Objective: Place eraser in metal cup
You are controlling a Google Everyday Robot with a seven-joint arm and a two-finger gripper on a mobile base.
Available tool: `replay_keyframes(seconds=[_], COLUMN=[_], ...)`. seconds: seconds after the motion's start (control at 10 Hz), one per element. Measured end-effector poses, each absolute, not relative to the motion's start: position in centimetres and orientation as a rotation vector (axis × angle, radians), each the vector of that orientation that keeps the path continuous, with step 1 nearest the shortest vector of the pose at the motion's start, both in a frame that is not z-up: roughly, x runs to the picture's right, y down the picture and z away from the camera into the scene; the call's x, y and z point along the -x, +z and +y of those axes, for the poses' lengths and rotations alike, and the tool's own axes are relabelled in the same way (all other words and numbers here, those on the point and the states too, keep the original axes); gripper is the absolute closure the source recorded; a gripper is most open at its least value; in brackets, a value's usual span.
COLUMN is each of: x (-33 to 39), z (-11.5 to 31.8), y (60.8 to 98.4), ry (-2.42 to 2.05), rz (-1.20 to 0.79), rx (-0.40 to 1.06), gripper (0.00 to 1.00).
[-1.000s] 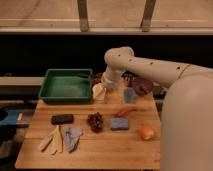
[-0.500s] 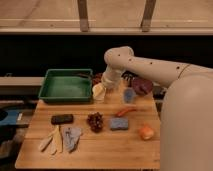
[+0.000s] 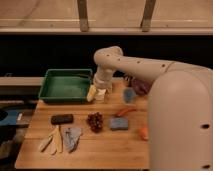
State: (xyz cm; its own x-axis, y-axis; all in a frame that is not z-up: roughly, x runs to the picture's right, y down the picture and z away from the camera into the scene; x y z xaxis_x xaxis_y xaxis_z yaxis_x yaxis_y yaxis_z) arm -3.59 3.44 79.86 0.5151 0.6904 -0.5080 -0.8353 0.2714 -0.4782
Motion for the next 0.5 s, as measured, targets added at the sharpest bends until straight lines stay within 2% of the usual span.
replay_keyframes(seconds=[0.5], x=[17.9], z=[5.8], y=[81.2], ry=[0.702], rz=[0.135], rx=[0.855], gripper=[0.20])
